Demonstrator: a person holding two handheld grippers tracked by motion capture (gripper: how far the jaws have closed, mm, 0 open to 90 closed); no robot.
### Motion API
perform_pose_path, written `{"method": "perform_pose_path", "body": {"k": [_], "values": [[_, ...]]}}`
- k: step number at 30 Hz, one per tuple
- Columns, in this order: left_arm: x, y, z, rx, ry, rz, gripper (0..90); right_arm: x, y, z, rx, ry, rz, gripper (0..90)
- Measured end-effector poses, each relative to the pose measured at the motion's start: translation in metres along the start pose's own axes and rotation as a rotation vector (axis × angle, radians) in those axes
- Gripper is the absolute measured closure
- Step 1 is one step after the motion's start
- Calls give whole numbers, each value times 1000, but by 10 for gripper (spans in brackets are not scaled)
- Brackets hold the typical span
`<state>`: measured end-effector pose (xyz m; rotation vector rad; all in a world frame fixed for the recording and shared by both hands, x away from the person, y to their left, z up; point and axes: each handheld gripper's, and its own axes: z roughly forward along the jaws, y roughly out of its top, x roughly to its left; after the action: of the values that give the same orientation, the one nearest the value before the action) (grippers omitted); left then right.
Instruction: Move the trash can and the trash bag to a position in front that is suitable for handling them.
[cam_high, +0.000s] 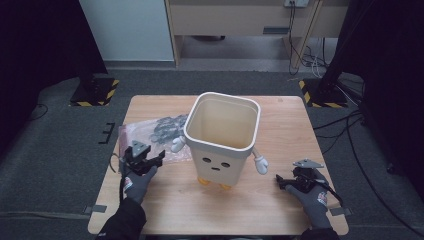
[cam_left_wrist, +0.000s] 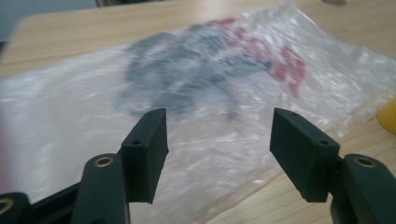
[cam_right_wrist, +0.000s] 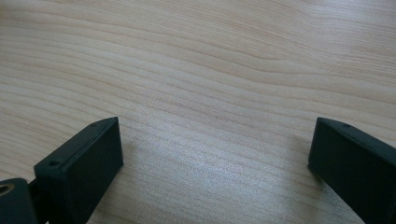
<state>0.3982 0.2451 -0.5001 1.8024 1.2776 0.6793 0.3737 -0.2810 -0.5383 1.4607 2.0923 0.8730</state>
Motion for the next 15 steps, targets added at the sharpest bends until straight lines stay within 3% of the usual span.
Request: {"method": "perform_pose_path", "body": {"k": [2, 5, 11, 15], "values": [[-12, 1, 15, 22, -21, 29, 365, 0, 0, 0, 0, 0, 0, 30], [-25, 2, 31, 42, -44, 38, 375, 0, 0, 0, 1, 1, -1, 29], [-43, 4, 55, 67, -68, 65, 370, 0, 0, 0, 0, 2, -3, 28], [-47, 1, 64, 99, -71, 75, 371, -1, 0, 0, 0, 2, -9, 27]]}}
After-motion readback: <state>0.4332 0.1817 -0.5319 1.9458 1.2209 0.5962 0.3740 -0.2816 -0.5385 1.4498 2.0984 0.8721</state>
